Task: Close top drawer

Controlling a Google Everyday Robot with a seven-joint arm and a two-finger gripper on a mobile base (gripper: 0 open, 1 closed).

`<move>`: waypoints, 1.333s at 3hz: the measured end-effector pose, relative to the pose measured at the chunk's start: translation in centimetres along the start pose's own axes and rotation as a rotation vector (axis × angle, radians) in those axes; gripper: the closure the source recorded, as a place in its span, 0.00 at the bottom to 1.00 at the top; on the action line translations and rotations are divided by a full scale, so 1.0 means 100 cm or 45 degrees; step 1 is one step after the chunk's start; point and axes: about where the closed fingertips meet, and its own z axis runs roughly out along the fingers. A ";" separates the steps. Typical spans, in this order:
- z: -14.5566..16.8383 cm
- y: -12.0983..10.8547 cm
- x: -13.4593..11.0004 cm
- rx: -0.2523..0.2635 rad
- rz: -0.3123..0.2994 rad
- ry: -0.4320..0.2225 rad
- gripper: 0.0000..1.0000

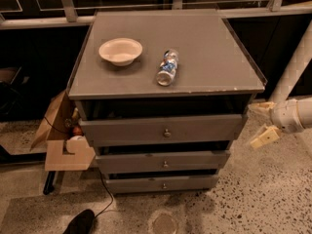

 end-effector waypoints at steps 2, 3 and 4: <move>-0.025 0.049 0.005 -0.083 0.008 0.045 0.00; -0.038 0.075 0.000 -0.162 0.041 0.056 0.00; -0.037 0.077 0.000 -0.172 0.040 0.055 0.00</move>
Offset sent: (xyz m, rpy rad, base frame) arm -0.0946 -0.0046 0.0148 -0.0188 0.1140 0.0448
